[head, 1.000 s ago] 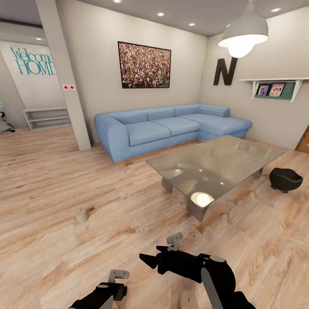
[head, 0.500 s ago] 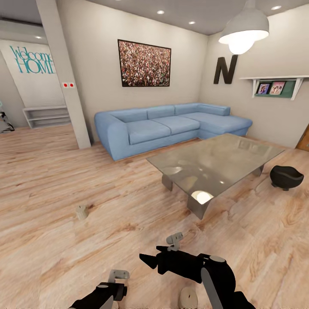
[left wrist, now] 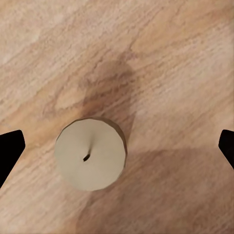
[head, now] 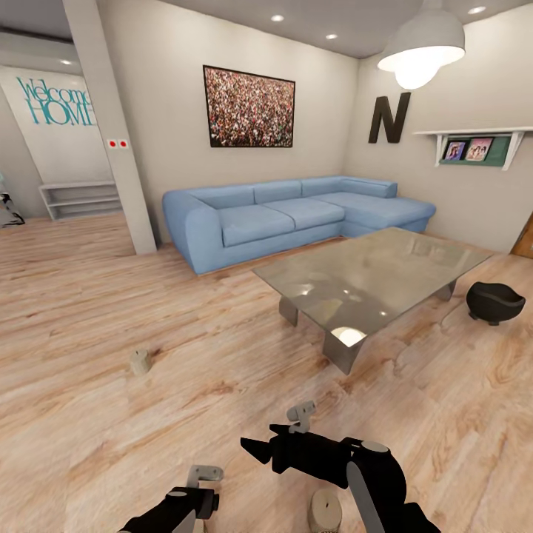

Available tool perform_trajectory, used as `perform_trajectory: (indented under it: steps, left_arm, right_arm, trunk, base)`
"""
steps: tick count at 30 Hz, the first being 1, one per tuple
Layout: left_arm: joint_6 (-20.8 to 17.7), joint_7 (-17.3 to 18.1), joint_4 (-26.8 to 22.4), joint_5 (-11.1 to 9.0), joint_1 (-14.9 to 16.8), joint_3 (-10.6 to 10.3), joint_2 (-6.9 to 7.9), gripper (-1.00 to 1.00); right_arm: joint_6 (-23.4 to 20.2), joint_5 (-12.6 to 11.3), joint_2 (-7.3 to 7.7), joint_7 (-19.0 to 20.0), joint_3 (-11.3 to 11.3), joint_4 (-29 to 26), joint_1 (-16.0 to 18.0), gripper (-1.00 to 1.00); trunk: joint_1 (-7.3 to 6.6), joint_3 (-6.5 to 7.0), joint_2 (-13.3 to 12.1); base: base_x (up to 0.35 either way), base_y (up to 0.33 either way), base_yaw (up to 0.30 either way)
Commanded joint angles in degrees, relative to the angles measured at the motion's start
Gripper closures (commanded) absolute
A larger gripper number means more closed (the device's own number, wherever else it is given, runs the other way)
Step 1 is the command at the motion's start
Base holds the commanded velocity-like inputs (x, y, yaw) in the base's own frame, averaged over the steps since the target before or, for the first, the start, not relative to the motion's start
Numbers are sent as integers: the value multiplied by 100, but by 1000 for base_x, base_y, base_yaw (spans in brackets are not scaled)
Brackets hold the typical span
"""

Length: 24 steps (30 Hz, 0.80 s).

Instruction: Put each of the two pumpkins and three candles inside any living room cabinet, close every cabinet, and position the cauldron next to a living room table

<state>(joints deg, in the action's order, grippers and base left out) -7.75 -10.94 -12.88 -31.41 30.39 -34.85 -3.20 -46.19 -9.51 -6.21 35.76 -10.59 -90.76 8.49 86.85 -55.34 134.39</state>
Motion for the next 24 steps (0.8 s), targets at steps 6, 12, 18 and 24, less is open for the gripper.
perform_trajectory:
  steps: [6,12,18,24]
  left_arm:
    - [-32,-40,-22,-45,2,-48,4,-100]
    - [-29,-40,-29,-48,2,-48,4,-100]
    - [-33,-37,-30,-44,2,-48,4,-100]
    - [-33,-32,-31,-41,2,-48,4,-100]
  right_arm:
    - [-40,-39,0,-8,4,-3,3,-100]
    - [-39,-41,3,-8,4,-3,3,-100]
    - [-41,-40,4,-8,4,-3,3,-100]
    - [-40,-41,3,-8,4,-3,3,-100]
  trunk:
    - [-1,-5,2]
    - [-1,-5,2]
    - [-1,-5,2]
    - [-1,-5,2]
  base:
    - [0,0,0]
    - [0,21,0]
    - [0,86,0]
    - [0,57,0]
